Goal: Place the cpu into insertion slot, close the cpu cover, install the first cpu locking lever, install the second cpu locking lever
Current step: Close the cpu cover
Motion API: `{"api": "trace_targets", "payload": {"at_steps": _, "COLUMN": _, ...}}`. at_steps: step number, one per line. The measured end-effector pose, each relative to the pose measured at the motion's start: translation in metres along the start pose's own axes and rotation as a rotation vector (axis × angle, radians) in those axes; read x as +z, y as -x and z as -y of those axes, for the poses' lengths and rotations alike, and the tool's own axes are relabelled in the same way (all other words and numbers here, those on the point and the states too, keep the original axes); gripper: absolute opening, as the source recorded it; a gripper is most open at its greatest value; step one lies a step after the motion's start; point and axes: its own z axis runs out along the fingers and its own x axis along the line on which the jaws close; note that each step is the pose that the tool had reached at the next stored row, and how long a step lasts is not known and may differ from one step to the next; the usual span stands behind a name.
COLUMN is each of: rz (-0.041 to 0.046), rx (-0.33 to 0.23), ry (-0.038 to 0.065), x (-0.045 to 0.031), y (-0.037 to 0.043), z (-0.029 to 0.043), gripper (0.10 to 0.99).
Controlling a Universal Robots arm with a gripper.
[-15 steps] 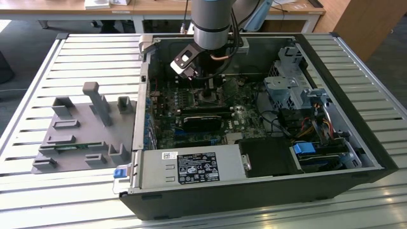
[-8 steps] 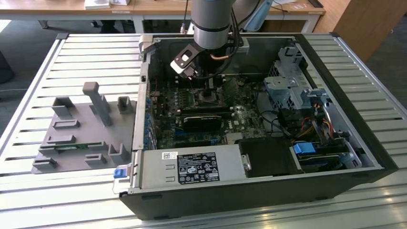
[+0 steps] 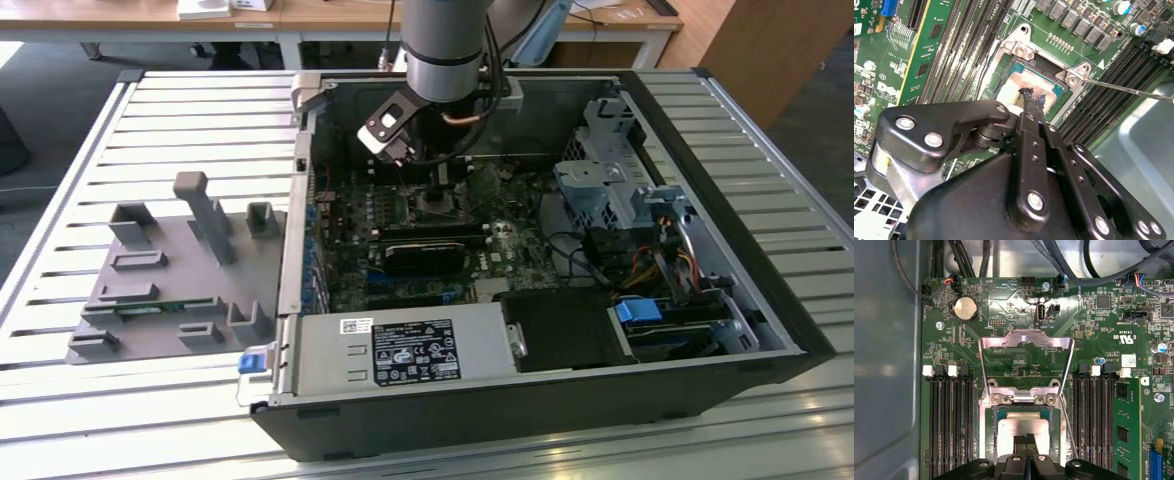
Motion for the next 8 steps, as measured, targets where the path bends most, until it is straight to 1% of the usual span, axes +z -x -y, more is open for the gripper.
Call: {"api": "trace_targets", "payload": {"at_steps": 8, "rz": 0.0003, "rx": 0.0, "ry": 0.0, "x": -0.0019, "y": 0.0, "z": 0.0, "gripper": 0.118}}
